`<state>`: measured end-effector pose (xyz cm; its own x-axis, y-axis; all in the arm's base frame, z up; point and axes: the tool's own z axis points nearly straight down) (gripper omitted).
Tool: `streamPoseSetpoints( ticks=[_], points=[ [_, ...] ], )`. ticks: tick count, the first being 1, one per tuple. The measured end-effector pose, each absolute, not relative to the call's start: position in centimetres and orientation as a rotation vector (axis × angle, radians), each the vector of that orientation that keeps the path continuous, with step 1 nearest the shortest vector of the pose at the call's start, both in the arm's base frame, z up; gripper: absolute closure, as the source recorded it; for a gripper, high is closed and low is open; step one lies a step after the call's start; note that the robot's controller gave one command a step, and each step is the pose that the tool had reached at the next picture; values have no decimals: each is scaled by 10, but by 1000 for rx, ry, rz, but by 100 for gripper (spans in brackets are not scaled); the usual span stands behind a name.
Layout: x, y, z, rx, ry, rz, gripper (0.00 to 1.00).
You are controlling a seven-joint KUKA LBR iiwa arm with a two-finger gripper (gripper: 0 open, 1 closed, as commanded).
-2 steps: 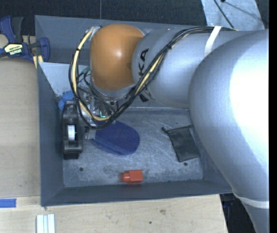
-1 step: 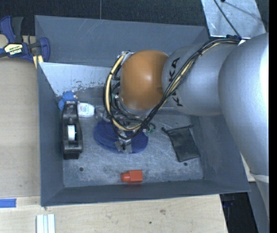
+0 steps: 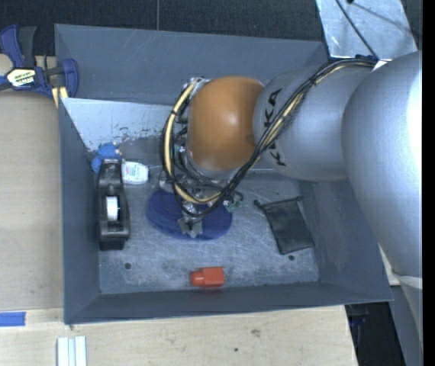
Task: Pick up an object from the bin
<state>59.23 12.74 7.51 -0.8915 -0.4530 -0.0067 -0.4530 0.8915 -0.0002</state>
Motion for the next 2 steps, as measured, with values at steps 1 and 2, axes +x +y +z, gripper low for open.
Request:
streamPoseSetpoints(
  ticks=[1, 2],
  points=[
    [597, 127, 182, -768, 3033, -1, 100],
    [573, 140, 323, -783, 3029, 0, 100]
  ],
)
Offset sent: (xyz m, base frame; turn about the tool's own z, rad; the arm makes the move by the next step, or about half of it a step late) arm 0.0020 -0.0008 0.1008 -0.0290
